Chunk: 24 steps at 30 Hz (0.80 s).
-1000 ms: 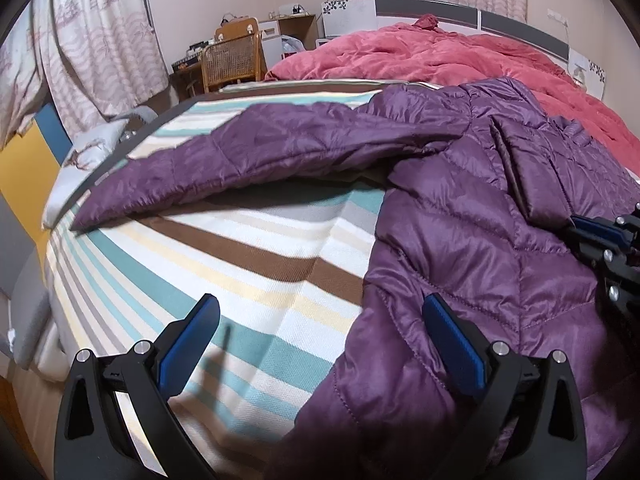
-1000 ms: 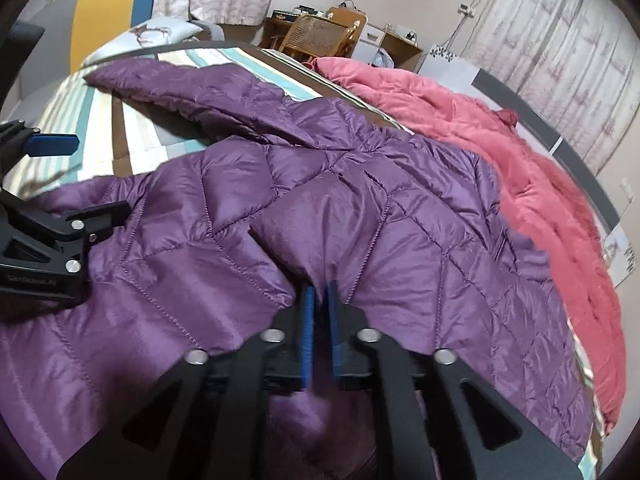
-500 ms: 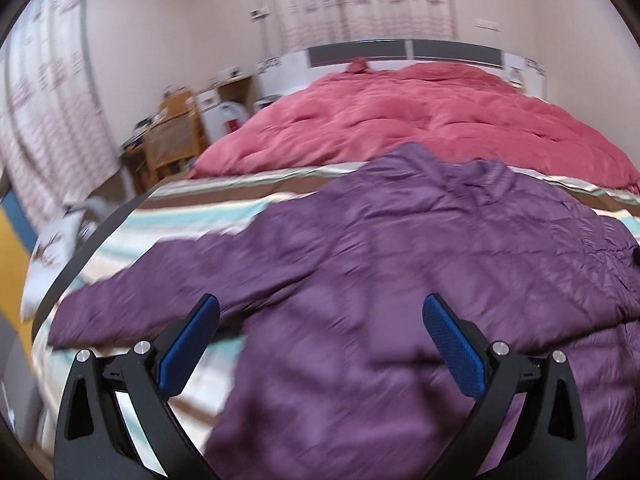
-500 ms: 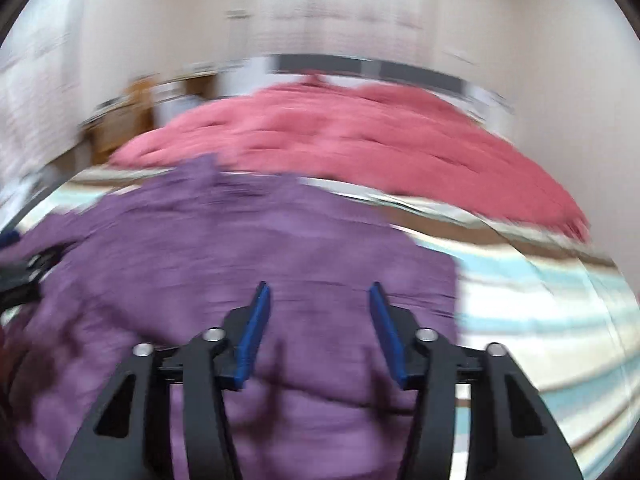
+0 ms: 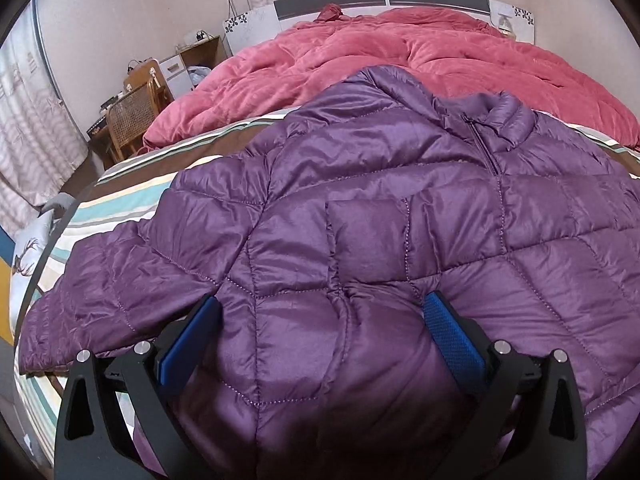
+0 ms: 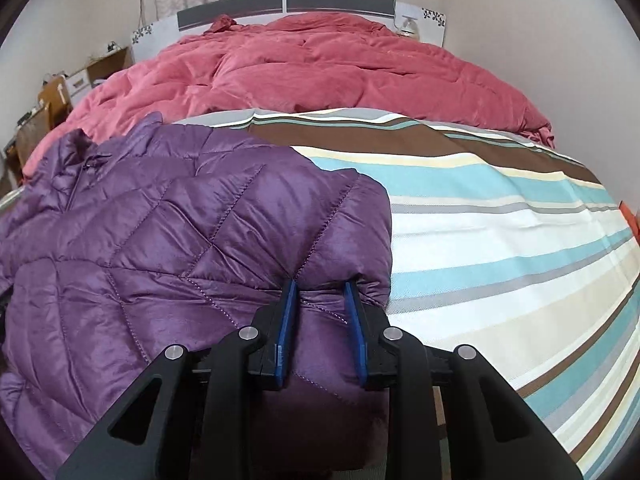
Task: Fold large clothes
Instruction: 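Lay the sleeve on the jacket and open the right tool, then grasp the other sleeve cuff with the left tool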
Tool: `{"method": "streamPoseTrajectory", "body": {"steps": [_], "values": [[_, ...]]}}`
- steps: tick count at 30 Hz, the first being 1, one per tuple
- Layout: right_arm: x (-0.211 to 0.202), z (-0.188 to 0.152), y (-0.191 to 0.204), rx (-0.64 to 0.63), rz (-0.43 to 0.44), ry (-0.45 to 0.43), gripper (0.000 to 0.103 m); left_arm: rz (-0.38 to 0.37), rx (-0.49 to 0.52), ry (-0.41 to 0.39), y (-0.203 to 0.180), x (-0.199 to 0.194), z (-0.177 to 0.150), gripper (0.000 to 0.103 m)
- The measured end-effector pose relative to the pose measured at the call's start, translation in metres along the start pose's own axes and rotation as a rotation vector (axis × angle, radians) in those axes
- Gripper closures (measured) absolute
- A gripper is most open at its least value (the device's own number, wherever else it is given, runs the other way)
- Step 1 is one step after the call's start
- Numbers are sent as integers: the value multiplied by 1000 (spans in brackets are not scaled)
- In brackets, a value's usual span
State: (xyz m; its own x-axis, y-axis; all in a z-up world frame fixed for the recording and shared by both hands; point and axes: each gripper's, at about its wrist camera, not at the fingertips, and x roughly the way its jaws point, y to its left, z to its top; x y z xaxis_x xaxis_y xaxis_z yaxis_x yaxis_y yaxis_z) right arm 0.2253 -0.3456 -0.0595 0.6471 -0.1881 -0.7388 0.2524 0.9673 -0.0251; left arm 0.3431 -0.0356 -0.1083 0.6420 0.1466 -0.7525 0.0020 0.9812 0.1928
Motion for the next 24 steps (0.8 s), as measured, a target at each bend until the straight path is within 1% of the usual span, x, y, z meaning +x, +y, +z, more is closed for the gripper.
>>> {"method": "streamPoseTrajectory", "body": {"steps": [3, 4, 6, 7, 8, 9, 10, 12, 14, 15, 17, 21, 23, 24], "values": [[-9, -1, -9, 26, 43, -15, 78, -34, -25, 11, 6, 0, -1, 2], [-18, -1, -9, 25, 51, -32, 78, -50, -42, 13, 9, -1, -1, 2], [-43, -5, -7, 4, 67, -85, 78, -60, -76, 11, 17, -5, -3, 2], [-55, -11, -3, -15, 79, -92, 73, -65, -95, 11, 22, -11, -6, 2], [-65, -17, 0, -29, 90, -92, 65, -72, -108, 14, 26, -14, -8, 2], [-73, -23, 3, -38, 91, -93, 43, -80, -121, 18, 31, -18, -12, 2], [-79, -30, 6, -47, 90, -95, 37, -93, -135, 18, 37, -24, -16, 2], [-90, -45, 14, -89, 80, -111, 37, -88, -158, 7, 51, -35, -24, 2], [-94, -56, 21, -130, 31, -115, 37, -85, -185, -20, 70, -44, -29, 2], [-94, -60, 23, -132, 20, -118, 37, -80, -196, -33, 78, -46, -31, 2], [-91, -63, 21, -124, 7, -109, 37, -46, -228, -56, 104, -52, -39, 2], [-79, -65, 21, -123, -22, -75, 37, -4, -293, -51, 153, -48, -53, 2], [-75, -67, 24, -132, -33, -67, 37, -10, -376, -58, 188, -46, -65, 2], [-74, -68, 25, -139, -40, -69, 37, -6, -408, -62, 199, -45, -69, 2]]}}
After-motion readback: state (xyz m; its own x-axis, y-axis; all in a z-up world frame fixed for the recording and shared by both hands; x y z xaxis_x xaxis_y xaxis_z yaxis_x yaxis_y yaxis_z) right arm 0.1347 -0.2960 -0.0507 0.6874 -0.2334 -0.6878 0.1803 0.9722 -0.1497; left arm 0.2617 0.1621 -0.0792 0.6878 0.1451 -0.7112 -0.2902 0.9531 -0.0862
